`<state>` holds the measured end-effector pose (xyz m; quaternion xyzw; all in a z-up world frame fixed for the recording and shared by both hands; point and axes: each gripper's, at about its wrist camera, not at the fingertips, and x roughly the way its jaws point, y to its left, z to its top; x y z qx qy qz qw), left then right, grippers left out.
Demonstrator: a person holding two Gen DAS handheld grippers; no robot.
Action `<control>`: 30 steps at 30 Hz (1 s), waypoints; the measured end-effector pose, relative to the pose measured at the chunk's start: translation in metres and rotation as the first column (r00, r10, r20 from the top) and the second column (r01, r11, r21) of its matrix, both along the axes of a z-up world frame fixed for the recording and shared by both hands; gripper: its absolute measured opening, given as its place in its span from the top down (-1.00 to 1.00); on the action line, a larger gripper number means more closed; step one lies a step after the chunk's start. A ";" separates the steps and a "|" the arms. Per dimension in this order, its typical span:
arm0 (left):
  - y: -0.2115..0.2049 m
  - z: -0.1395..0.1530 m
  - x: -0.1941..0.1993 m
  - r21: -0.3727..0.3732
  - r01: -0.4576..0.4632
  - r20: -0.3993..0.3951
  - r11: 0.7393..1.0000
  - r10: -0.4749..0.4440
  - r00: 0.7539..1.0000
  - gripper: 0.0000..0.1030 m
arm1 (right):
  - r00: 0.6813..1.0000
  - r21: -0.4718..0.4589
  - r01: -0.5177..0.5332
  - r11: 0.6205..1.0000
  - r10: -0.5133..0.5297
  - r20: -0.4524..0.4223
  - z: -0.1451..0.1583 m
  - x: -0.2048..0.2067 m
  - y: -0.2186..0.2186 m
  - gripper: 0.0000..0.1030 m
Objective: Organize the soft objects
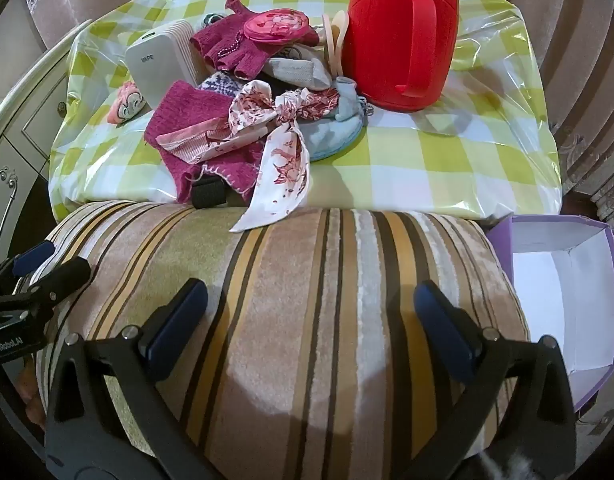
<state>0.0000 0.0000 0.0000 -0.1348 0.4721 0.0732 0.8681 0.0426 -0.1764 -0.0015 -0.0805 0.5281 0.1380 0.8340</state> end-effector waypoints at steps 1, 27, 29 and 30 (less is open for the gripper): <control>0.000 0.000 0.000 -0.004 -0.001 0.001 1.000 0.001 1.000 -1.00 | 1.000 0.000 0.000 1.000 0.000 -0.001 0.000 0.000 0.000 -1.00; 0.000 -0.002 0.000 0.008 -0.023 0.014 1.000 0.023 1.000 -1.00 | 1.000 0.009 0.002 1.000 -0.002 0.008 -0.001 -0.001 -0.002 -1.00; 0.000 -0.002 0.001 0.009 -0.023 0.013 1.000 0.023 1.000 -1.00 | 1.000 0.009 0.002 1.000 -0.002 0.008 -0.001 -0.001 -0.002 -1.00; 0.000 -0.002 0.001 0.009 -0.023 0.013 1.000 0.023 1.000 -1.00 | 1.000 0.010 0.002 1.000 -0.002 0.008 -0.001 -0.001 -0.002 -1.00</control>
